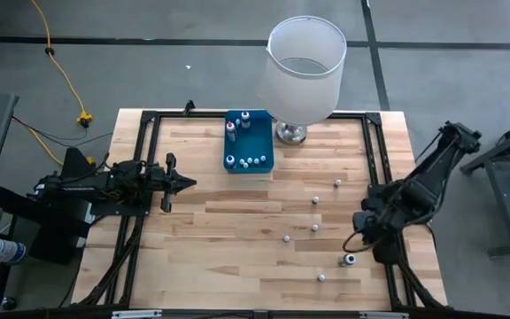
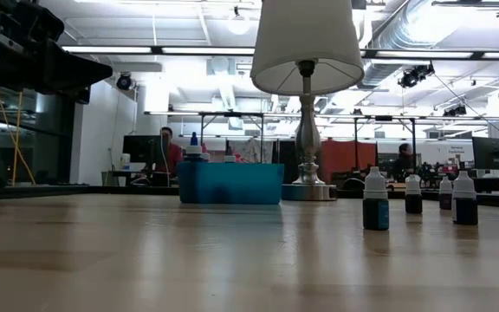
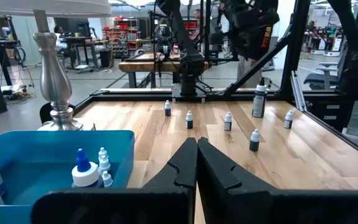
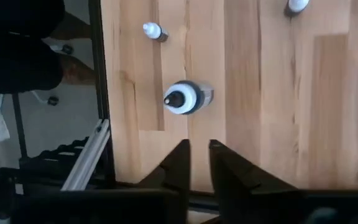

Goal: Pick & Place food coloring
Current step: Put the big black food coloring bottle into the blue bin

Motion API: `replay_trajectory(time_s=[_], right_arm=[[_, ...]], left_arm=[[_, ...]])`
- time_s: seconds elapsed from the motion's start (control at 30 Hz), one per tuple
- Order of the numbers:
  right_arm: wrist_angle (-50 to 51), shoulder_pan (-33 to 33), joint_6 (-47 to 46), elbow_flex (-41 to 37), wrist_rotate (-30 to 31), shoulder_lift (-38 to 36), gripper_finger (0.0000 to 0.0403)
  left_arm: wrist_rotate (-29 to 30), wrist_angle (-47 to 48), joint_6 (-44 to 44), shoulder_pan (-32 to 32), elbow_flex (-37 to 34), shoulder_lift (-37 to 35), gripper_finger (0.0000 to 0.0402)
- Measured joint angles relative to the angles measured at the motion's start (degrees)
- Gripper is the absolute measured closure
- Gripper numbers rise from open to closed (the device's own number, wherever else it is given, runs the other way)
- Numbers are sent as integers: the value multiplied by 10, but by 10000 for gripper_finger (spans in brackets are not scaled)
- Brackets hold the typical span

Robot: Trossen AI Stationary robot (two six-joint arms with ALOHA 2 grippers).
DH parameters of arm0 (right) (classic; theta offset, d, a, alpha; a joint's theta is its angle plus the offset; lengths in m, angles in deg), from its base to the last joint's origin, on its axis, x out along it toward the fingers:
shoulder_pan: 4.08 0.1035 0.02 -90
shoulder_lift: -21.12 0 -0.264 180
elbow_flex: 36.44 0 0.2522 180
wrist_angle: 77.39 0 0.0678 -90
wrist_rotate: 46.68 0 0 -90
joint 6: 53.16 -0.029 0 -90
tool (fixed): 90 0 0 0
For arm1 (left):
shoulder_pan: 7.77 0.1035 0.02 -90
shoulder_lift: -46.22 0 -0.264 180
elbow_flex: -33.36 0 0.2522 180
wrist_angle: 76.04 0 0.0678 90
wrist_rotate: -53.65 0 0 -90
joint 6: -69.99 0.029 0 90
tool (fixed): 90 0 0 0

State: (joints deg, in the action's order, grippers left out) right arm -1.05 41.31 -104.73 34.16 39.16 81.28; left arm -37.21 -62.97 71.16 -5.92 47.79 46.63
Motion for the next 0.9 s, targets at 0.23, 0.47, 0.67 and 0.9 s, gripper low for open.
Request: replay_trajectory(time_s=[0.23, 0.47, 0.67, 0.9], right_arm=[[-44, 48, -40, 0, 17, 39, 247], [-58, 71, 8, 0, 35, 88, 186], [-60, 76, 62, 0, 58, 122, 182], [-89, 75, 105, 0, 64, 159, 186]], left_arm=[[0, 0, 0, 0, 0, 0, 401], [0, 0, 0, 0, 0, 0, 401], [0, 0, 0, 0, 0, 0, 401], [0, 0, 0, 0, 0, 0, 401]])
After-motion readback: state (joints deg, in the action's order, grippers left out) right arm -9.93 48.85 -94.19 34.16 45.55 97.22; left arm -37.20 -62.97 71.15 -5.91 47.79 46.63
